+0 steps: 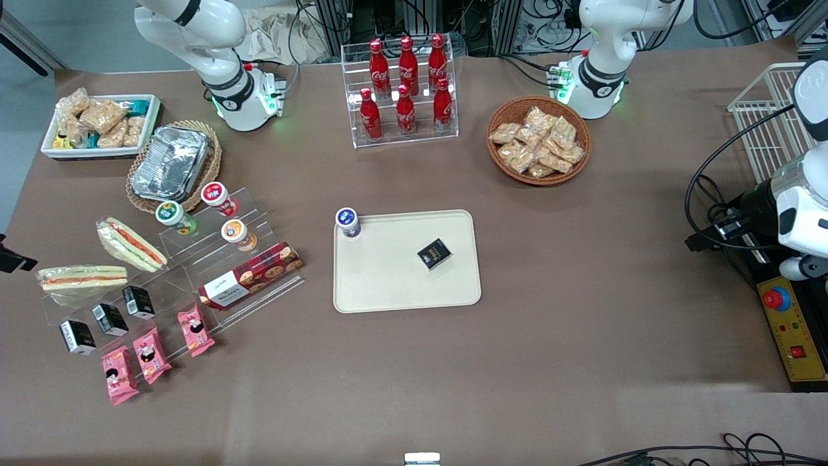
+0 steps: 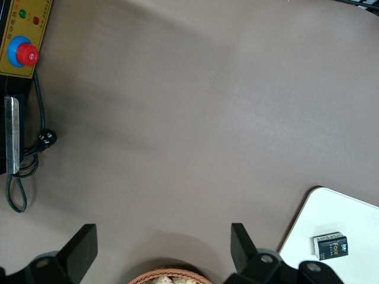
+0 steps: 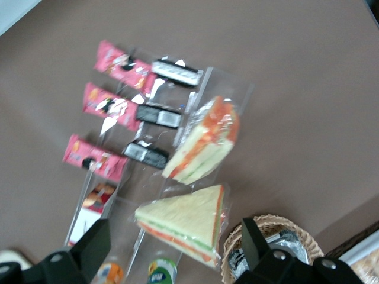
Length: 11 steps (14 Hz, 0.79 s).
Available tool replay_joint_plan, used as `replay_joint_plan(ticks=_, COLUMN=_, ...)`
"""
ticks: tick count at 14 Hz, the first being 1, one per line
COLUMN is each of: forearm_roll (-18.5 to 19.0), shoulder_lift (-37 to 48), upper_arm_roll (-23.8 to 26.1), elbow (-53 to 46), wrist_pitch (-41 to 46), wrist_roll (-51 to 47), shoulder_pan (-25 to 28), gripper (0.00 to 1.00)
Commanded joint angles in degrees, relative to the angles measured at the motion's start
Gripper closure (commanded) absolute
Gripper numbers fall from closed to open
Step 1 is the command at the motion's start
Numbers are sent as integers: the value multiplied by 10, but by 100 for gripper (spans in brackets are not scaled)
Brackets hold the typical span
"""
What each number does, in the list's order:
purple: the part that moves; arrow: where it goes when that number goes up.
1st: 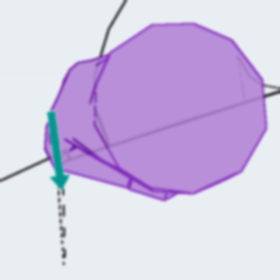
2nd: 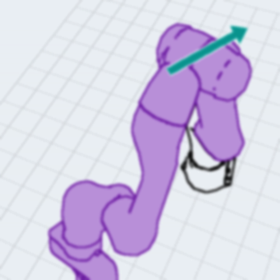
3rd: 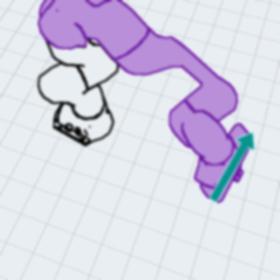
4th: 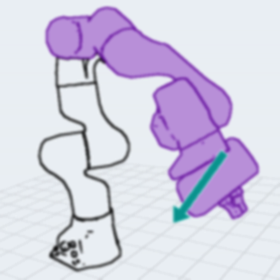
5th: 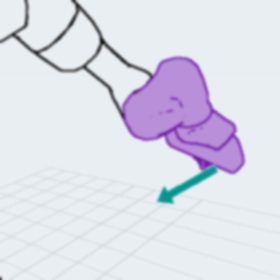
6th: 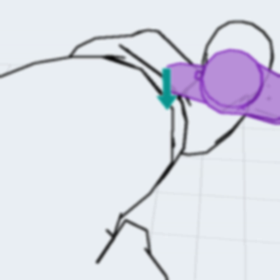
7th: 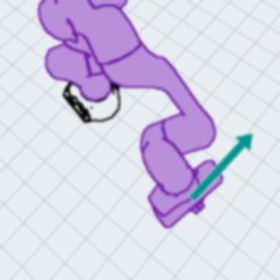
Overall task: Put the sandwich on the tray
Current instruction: 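Close the right gripper on the sandwich's wrapped edge and lift it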
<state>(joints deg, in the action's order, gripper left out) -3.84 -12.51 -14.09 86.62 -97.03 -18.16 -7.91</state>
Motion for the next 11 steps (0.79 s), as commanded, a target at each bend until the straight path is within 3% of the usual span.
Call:
replay_joint_plan(ticks=1, forearm_roll=-6, shoulder_lift=-28, upper_arm_roll=1, elbow=0, wrist_pitch=-8, wrist_roll=-67, shoulder_pan=-17, gripper=1)
replay_joint_plan(ticks=7, forearm_roll=-13, shoulder_lift=-85, upper_arm_roll=1, elbow=0, wrist_pitch=-58, wrist_roll=-167, shoulder_pan=-25, gripper=1)
replay_joint_plan(ticks=11, forearm_roll=-42, shoulder_lift=-103, upper_arm_roll=1, elbow=14, wrist_pitch=-81, wrist_roll=-188, shoulder_pan=-45, gripper=1)
